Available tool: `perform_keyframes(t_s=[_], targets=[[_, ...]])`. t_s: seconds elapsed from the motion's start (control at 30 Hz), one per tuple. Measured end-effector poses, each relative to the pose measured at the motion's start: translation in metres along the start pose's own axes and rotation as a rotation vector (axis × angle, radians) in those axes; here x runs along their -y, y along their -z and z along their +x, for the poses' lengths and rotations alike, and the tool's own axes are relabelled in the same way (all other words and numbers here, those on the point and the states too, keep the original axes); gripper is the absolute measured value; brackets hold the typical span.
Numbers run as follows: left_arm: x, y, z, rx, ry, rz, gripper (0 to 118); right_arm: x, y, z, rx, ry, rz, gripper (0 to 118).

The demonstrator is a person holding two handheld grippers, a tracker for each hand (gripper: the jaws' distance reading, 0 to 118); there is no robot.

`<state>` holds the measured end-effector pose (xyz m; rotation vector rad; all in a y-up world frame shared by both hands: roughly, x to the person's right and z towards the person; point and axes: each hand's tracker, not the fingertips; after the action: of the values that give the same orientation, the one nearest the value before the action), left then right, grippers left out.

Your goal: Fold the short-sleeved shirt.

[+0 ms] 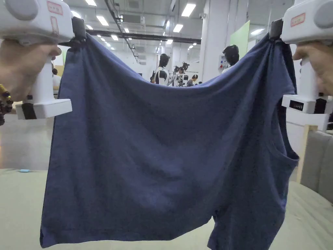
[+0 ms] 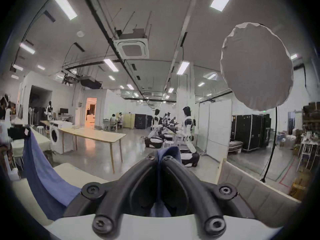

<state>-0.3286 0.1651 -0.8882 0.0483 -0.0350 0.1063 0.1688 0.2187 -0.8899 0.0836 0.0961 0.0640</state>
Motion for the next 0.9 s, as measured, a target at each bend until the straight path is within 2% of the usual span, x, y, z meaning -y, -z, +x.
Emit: perform_keyframes(t_s=[0.07, 0.13, 0.3, 0.4, 0.5, 0.57, 0.67, 0.9], targets=[[-0.004, 0.022, -0.007, -0.009, -0.030, 0.000, 2, -0.007, 0.021, 0.000, -0.031, 0.035, -0.005, 2], [-0.004, 0.045, -0.012, -0.002, -0.043, 0.003, 2, -0.014, 0.051, 0.003, -0.022, 0.038, -0.009, 2], [0.006, 0.088, -0.017, -0.009, -0.015, -0.010, 2, -0.014, 0.094, -0.002, 0.006, -0.004, -0.023, 2], [0.016, 0.105, -0.021, -0.006, -0.045, -0.016, 2, -0.007, 0.108, 0.002, -0.001, 0.026, -0.016, 2], [0.032, 0.118, -0.021, -0.003, -0.047, -0.027, 2, 0.006, 0.120, 0.004, 0.002, 0.015, -0.025, 2], [0.035, 0.147, -0.040, -0.021, -0.030, -0.046, 2, 0.015, 0.129, 0.009, 0.012, 0.007, -0.039, 2], [0.049, 0.160, -0.044, -0.026, -0.011, -0.067, 2, 0.029, 0.139, 0.014, 0.010, 0.036, -0.048, 2], [0.108, 0.183, -0.045, -0.026, -0.026, -0.120, 2, 0.078, 0.156, 0.013, -0.002, 0.006, -0.116, 2]])
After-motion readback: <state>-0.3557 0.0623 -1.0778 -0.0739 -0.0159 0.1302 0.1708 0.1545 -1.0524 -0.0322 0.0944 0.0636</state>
